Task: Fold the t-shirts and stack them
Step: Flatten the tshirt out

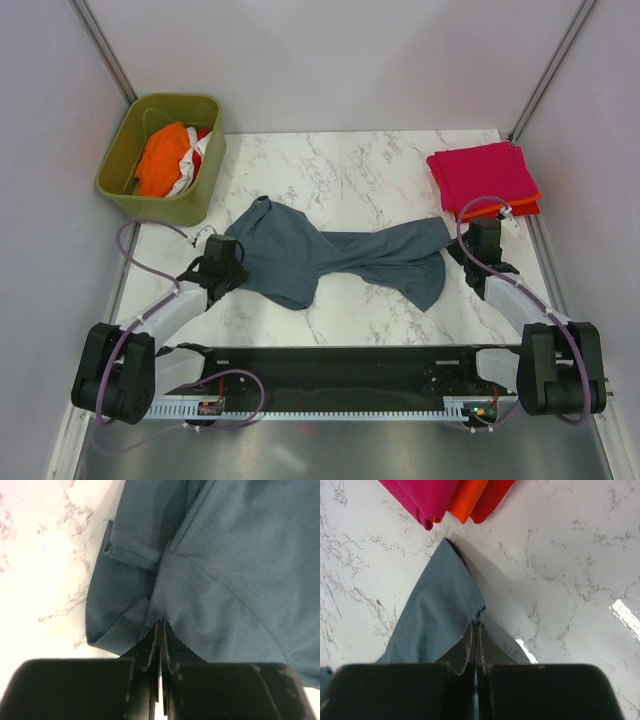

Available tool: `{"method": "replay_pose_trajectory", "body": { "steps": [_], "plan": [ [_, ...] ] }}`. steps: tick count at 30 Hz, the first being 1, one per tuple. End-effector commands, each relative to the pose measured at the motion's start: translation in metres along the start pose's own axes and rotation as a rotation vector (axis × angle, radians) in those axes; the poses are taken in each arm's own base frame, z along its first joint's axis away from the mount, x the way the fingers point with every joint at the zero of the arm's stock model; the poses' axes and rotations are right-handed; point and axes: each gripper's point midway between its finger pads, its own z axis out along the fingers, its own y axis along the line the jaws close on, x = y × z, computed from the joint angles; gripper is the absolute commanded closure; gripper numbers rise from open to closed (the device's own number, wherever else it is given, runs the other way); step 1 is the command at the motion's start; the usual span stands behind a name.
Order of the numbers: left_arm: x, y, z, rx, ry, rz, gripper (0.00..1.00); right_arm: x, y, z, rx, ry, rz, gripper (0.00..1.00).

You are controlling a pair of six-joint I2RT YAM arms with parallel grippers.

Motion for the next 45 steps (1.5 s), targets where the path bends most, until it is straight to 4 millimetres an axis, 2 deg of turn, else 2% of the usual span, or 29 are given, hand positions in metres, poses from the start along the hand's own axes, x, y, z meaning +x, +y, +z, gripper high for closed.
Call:
{"method": "replay_pose_trajectory", "body": {
  "steps": [1,3,9,12,13,14,15,16,17,20,27,32,39,45],
  "plan": [
    [-0.029,-0.026,-0.010,0.079,-0.067,0.024,0.98,-0.004,0.001,0.001,-0.008,-0.016,-0.008,1.00],
    [-0.033,-0.030,-0.016,0.093,-0.068,0.024,0.98,-0.005,0.001,0.001,-0.005,-0.019,-0.003,1.00],
    [-0.049,-0.050,-0.051,0.211,-0.111,0.007,0.98,-0.006,0.002,0.000,-0.010,-0.020,-0.001,1.00],
    [-0.056,-0.055,-0.061,0.239,-0.133,0.001,0.97,-0.005,0.003,0.001,-0.011,-0.013,-0.002,1.00],
    [-0.053,-0.050,-0.060,0.208,-0.116,0.004,0.91,-0.004,0.003,0.001,-0.011,-0.009,-0.001,1.00],
    [-0.057,-0.044,-0.059,0.160,-0.123,-0.003,0.80,-0.004,0.003,0.001,-0.011,-0.009,-0.001,1.00],
    [-0.057,-0.037,-0.057,0.125,-0.125,-0.011,0.73,-0.003,0.002,0.001,-0.010,-0.007,-0.002,1.00],
    [-0.053,-0.028,-0.055,0.077,-0.113,-0.031,0.63,-0.003,0.002,0.001,-0.010,-0.007,0.000,1.00],
    [-0.053,-0.021,-0.052,0.046,-0.123,-0.043,0.48,-0.004,0.002,0.001,-0.011,-0.010,0.003,1.00],
    [-0.048,-0.014,-0.046,0.041,-0.124,-0.087,0.39,-0.004,0.006,0.001,-0.021,-0.005,0.002,1.00],
    [-0.037,-0.014,-0.027,0.057,-0.085,-0.096,0.39,0.001,0.005,0.002,-0.027,0.010,0.003,1.00],
    [-0.019,-0.007,-0.013,0.022,-0.006,-0.082,0.39,0.002,0.002,0.002,-0.023,0.008,0.002,1.00],
    [-0.004,-0.002,-0.008,0.048,0.008,-0.091,0.41,0.004,0.000,0.003,-0.021,0.013,0.003,1.00],
    [0.003,-0.016,-0.003,0.112,0.055,-0.089,0.45,0.007,-0.001,0.005,-0.016,0.019,0.001,1.00]
  ]
}}
